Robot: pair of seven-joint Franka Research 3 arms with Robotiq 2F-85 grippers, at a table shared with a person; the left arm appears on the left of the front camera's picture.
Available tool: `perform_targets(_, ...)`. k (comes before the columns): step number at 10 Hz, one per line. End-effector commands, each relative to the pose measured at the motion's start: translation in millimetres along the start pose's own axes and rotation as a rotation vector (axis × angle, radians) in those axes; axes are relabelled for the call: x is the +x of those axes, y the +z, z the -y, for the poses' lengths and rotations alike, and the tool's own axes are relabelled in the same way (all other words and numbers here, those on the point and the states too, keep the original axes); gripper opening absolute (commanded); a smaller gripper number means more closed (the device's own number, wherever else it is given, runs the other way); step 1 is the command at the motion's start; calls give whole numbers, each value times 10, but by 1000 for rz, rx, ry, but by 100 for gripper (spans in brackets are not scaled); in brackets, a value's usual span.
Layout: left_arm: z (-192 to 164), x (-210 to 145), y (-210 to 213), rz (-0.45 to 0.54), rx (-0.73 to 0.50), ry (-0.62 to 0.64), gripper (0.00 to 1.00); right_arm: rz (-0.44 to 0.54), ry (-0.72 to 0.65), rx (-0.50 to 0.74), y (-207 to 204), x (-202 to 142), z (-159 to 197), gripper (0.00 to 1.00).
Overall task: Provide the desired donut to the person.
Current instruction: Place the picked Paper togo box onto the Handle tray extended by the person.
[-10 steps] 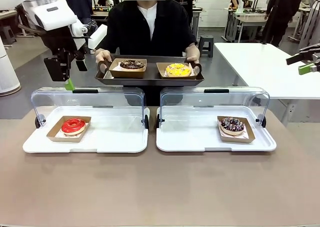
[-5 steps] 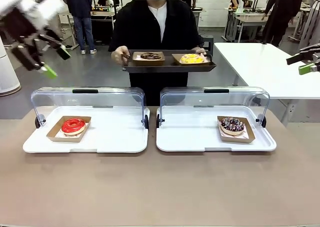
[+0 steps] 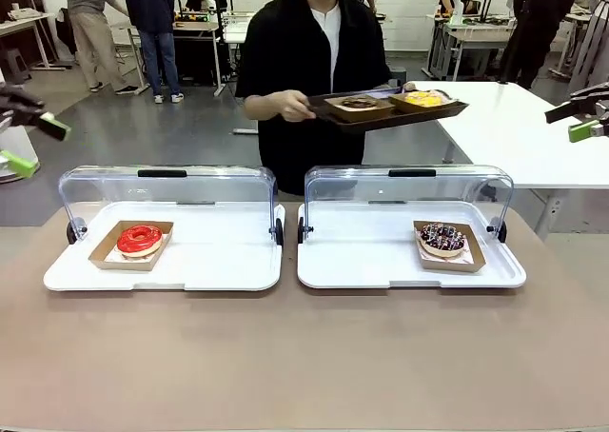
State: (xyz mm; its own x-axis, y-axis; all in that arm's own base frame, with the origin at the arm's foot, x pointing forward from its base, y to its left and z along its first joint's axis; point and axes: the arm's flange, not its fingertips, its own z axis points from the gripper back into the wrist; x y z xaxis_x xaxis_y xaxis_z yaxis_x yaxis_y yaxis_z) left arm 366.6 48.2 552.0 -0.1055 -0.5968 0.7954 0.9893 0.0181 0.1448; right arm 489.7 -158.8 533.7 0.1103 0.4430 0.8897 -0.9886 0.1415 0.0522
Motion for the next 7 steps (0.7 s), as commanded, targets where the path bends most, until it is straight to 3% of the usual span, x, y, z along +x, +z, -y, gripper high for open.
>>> perform_targets(1, 420, -162, 238, 32, 95, 131, 100, 9, 3, -2, -14, 18, -1, 100)
perform_targets(4, 633, -505, 492, 72, 158, 226, 100, 9, 3, -2, -14, 18, -1, 100)
perform_targets(7, 560, -736, 628, 112, 156, 296, 100, 9, 3, -2, -14, 18, -1, 100)
